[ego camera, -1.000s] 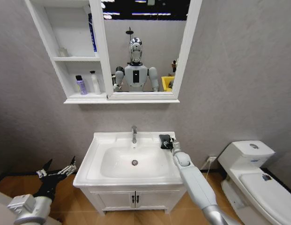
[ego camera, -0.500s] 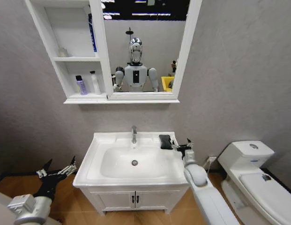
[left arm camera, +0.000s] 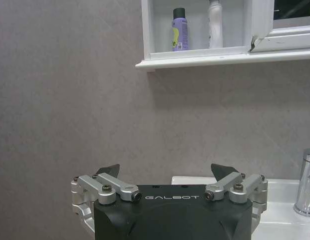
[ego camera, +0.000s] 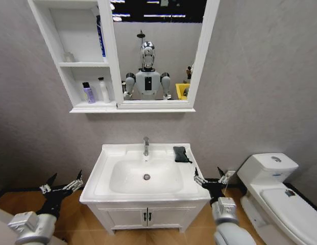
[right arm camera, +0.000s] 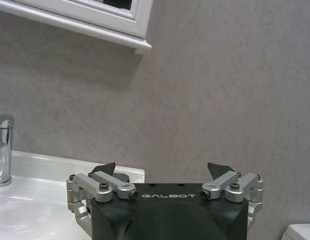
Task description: Move facial cleanser and shampoo from washbasin to cabinet, then wipe washbasin with towel.
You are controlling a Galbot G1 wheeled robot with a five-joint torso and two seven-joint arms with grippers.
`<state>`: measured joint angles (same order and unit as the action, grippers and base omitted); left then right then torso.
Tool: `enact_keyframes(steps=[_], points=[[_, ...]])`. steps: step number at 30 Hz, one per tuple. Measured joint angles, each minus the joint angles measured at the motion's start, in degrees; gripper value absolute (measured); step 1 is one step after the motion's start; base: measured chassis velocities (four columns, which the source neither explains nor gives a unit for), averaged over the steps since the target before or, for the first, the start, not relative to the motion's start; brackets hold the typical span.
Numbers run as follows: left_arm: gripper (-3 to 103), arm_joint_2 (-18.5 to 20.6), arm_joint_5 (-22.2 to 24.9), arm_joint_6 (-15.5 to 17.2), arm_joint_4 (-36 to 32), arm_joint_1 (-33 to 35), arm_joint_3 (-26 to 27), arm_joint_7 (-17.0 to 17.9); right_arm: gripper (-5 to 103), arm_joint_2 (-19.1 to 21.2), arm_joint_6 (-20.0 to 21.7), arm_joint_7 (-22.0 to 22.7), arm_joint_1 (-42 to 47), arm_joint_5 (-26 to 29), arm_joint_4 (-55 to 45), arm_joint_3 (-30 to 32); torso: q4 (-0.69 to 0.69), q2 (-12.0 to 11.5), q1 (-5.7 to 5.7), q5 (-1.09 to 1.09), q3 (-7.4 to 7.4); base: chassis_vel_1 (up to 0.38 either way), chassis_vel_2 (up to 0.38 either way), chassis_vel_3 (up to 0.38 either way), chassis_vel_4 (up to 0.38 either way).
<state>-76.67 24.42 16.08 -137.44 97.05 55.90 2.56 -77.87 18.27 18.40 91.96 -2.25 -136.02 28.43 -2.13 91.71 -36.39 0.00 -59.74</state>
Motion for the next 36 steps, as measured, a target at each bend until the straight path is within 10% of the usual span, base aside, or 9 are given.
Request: enact_keyframes(steps=[36], points=[[100,0.0,0.0,0.0,0.0,0.0,0.0,0.0,100,0.4,-2.9,1.5,5.2,-2.1,-3.3,-2.2,0.02,0.0,0.06,-0.03,0.02,0.290,-0.286,-0.286,0.285]])
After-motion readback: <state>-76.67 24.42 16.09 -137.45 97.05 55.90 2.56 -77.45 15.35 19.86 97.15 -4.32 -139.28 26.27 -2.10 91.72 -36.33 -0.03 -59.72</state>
